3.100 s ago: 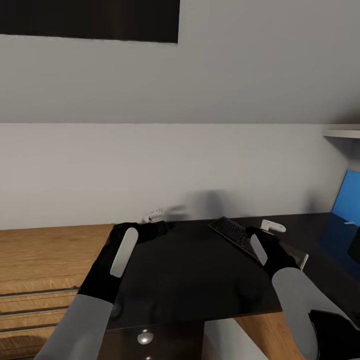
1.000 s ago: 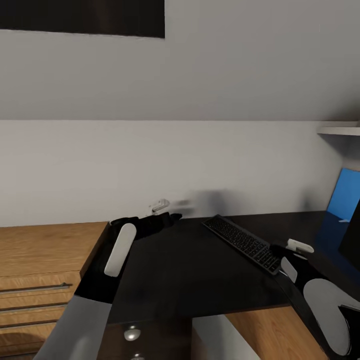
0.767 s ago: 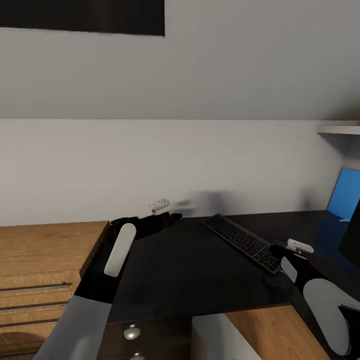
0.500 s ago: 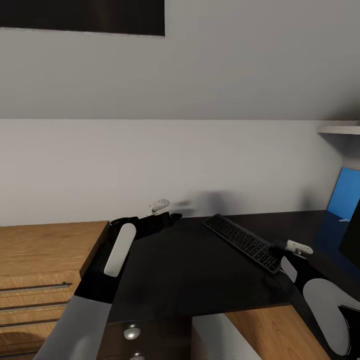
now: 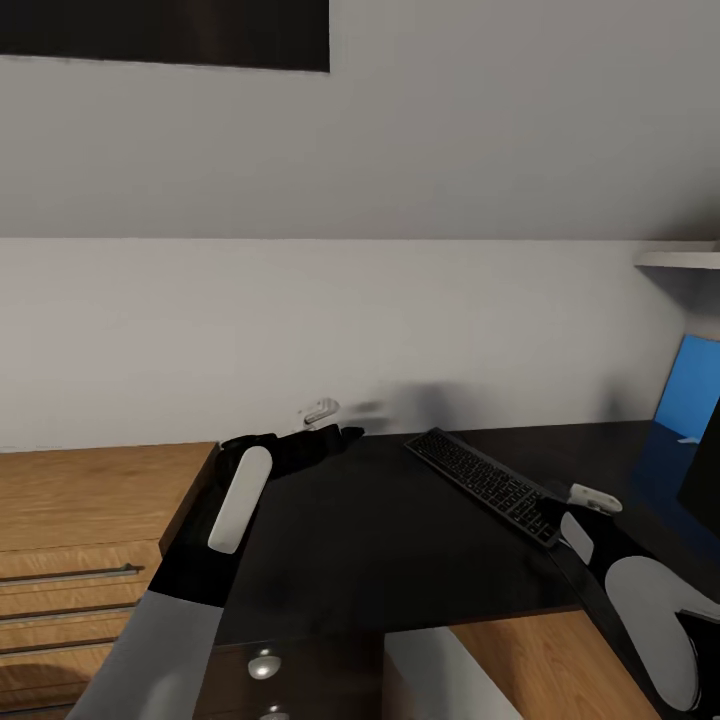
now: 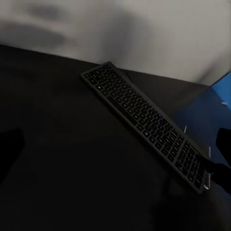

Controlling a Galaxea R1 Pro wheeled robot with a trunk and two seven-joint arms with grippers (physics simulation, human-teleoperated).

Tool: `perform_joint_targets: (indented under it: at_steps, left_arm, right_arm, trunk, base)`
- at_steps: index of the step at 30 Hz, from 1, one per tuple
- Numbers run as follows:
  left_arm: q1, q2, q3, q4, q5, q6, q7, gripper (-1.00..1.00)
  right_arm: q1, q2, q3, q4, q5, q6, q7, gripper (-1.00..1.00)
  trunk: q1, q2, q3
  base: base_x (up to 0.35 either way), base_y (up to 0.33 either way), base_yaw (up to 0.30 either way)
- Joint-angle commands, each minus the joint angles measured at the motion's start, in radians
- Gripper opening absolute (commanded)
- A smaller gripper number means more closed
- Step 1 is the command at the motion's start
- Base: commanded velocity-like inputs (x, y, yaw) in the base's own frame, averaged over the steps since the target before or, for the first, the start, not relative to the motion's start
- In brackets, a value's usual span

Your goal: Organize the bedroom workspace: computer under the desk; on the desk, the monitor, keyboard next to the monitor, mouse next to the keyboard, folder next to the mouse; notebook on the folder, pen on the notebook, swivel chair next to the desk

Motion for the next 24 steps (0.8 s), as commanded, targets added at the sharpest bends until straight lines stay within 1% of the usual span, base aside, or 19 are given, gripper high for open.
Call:
perform_joint_targets:
  at_steps: [1,13,18,24]
  left_arm:
    - [-0.001,0.000,-0.001,-0.001,0.011,0.003,0.010,1.00]
    - [-0.001,0.000,0.000,0.000,0.011,0.003,0.010,1.00]
    - [-0.001,0.000,0.000,-0.001,0.011,0.003,0.010,1.00]
    - [-0.001,-0.001,-0.001,-0.001,0.011,0.003,0.010,1.00]
  right_arm:
    - [0.000,0.000,0.003,-0.003,-0.010,0.007,-0.005,1.00]
    - [0.000,0.001,0.003,-0.004,-0.011,0.012,-0.006,1.00]
    - [0.000,0.001,0.003,-0.004,-0.040,0.016,-0.006,1.00]
    - [0.000,0.001,0.003,-0.004,-0.052,0.022,-0.006,1.00]
  trunk:
    - [0.000,-0.001,-0.001]
    - [0.000,-0.001,-0.001]
    - [0.000,-0.001,-0.001]
    - [0.000,-0.001,-0.001]
  base:
    - [0.000,0.000,0.000]
    - [0.000,0.000,0.000]
    - [0.000,0.000,0.000]
    - [0.000,0.000,0.000]
